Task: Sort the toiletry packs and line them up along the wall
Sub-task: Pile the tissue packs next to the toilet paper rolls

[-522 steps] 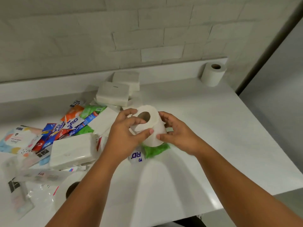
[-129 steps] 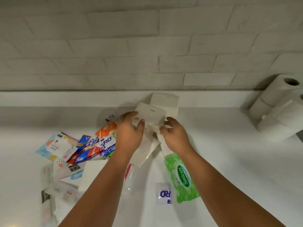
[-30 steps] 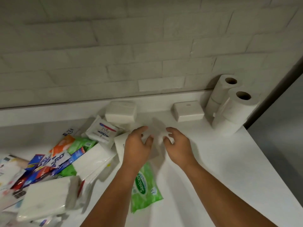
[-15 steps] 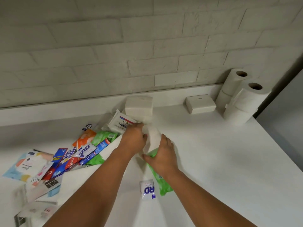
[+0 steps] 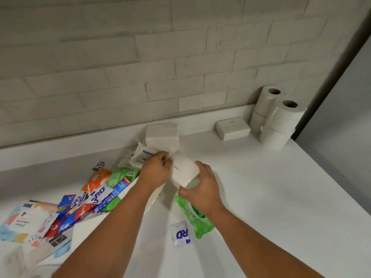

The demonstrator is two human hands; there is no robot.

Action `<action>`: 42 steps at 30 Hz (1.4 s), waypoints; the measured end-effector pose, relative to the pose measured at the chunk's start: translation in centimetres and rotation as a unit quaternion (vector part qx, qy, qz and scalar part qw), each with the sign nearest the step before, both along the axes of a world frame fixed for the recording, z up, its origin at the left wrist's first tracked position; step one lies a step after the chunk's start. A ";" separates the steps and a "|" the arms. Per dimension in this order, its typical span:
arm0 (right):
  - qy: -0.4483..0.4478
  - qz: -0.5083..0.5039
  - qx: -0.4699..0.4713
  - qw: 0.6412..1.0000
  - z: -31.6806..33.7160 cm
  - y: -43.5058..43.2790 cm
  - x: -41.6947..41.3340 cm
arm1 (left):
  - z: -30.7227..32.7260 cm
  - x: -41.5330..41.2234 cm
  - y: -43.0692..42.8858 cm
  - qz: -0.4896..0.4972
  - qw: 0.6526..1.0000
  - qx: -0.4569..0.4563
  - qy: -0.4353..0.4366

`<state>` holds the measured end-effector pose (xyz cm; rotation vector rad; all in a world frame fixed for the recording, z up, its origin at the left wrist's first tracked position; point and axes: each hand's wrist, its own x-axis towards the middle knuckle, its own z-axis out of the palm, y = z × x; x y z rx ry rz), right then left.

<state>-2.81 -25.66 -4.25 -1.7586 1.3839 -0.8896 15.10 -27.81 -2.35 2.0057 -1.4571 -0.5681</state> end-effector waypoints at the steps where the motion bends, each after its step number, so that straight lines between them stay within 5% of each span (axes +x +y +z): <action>1: -0.014 0.011 -0.003 1.000 0.5 0.1 -0.6 | 0.4 -0.1 0.1 0.008 0.999 0.008 0.030; 7: -0.013 0.087 -0.027 0.996 2.7 -0.2 -5.0 | 2.3 -2.1 1.6 -0.046 0.942 0.077 0.325; 10: -0.025 0.075 0.001 0.997 2.5 -1.1 -7.3 | 2.2 -3.8 1.6 -0.035 0.930 0.052 0.361; 16: -0.208 -0.045 0.167 0.963 1.4 -3.8 -11.7 | 1.7 -9.2 1.0 0.008 0.897 0.013 0.443; 25: -0.205 -0.013 0.164 0.965 2.5 -9.1 -17.9 | 1.0 -15.7 -2.9 -0.033 0.942 -0.002 0.334; 31: -0.182 -0.025 0.137 0.973 2.2 -13.8 -20.6 | 0.9 -19.5 -6.6 -0.001 0.990 -0.084 0.111; 37: -0.214 -0.058 0.152 0.963 1.3 -16.7 -21.5 | -0.9 -22.4 -9.3 0.022 0.974 -0.104 0.197; 42: -0.189 -0.073 0.151 0.968 -0.6 -18.5 -22.5 | -2.9 -24.1 -10.3 0.071 0.975 -0.108 0.183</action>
